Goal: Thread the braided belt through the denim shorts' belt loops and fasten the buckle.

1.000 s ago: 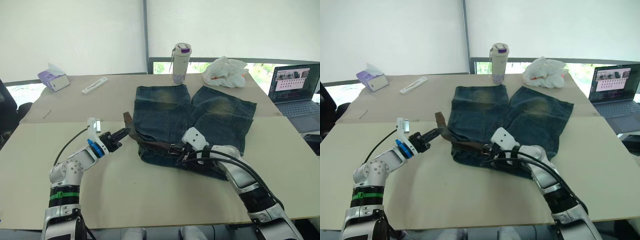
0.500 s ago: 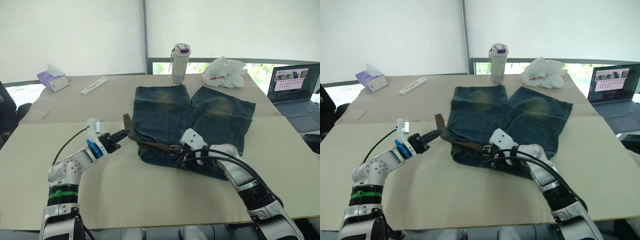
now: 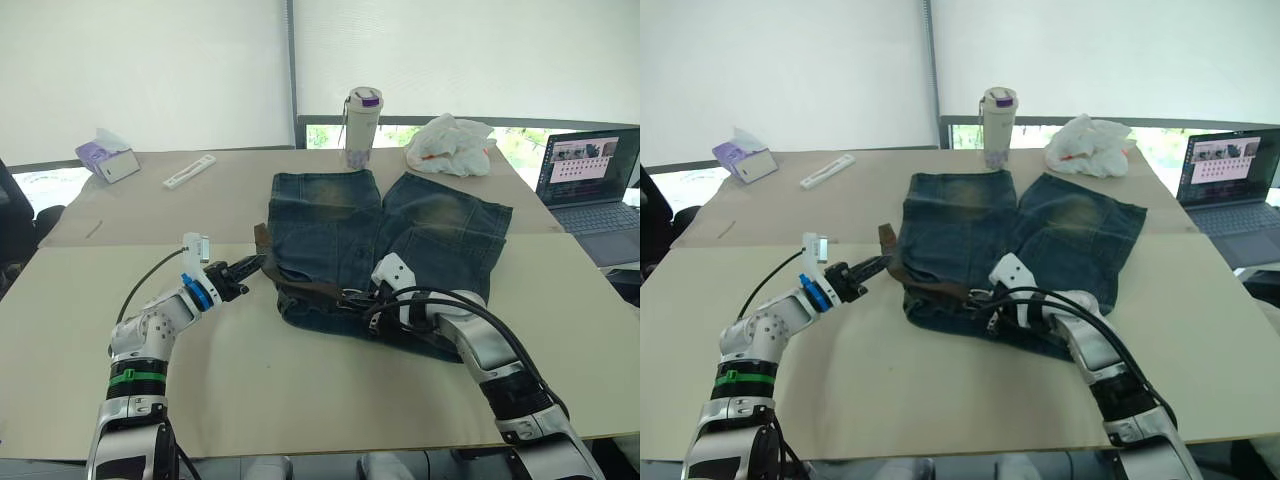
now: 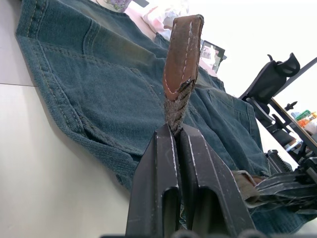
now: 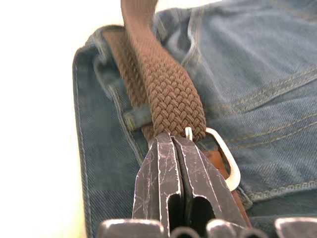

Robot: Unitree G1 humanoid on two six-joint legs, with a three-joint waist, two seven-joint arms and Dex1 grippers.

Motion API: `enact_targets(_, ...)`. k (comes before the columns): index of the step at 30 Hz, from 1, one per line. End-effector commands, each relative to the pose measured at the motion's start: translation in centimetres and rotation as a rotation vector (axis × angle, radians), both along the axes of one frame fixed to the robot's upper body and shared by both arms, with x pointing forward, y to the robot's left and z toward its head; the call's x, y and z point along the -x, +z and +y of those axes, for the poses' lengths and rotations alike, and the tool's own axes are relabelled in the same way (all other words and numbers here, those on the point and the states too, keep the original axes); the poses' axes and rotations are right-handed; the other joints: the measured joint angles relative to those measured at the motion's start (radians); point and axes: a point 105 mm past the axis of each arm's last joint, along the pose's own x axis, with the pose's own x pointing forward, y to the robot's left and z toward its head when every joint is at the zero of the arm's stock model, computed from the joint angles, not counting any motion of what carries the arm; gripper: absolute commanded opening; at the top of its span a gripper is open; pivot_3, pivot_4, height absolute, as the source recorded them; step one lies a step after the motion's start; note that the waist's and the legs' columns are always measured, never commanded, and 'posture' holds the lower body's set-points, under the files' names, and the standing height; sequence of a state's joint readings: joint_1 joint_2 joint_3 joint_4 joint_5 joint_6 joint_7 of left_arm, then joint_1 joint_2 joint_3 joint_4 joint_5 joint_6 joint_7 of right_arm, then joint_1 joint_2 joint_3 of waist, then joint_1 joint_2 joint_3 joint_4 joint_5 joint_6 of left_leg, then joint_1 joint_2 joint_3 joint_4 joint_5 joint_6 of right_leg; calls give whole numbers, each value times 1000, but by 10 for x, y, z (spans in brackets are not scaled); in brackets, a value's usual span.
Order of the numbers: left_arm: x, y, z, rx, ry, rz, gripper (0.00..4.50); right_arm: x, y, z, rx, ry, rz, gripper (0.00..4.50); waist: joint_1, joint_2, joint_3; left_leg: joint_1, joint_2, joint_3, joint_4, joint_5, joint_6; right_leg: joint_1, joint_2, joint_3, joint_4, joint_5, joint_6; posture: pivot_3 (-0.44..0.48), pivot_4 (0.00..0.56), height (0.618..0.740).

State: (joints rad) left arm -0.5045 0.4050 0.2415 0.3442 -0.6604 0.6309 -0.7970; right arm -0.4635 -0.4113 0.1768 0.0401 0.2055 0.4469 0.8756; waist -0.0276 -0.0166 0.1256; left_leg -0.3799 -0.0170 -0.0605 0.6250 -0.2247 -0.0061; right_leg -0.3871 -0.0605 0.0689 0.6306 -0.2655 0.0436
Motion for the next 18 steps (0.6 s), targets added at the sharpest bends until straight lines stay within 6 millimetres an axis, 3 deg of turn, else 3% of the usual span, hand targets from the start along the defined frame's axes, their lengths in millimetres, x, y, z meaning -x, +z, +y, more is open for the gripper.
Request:
enact_targets(1, -2, 12, 1, -15, -9, -52, 0, -8, 18, -2, -39, 6, -70, 17, 0, 0, 0, 0, 0, 0, 0, 0, 0, 0, 0, 0, 0, 0, 0, 0, 150, 740)
enact_targets(9, -1, 10, 0, -17, -18, -49, 0, -15, 8, -1, 18, 38, -62, 17, 0, 0, 0, 0, 0, 0, 0, 0, 0, 0, 0, 0, 0, 0, 0, 0, 150, 740)
enact_targets(18, -2, 13, -1, -28, -25, -58, 0, -2, -20, -3, 137, 135, 52, 17, 0, 0, 0, 1, 0, 0, 0, 0, 0, 0, 0, 0, 0, 0, 0, 0, 150, 740)
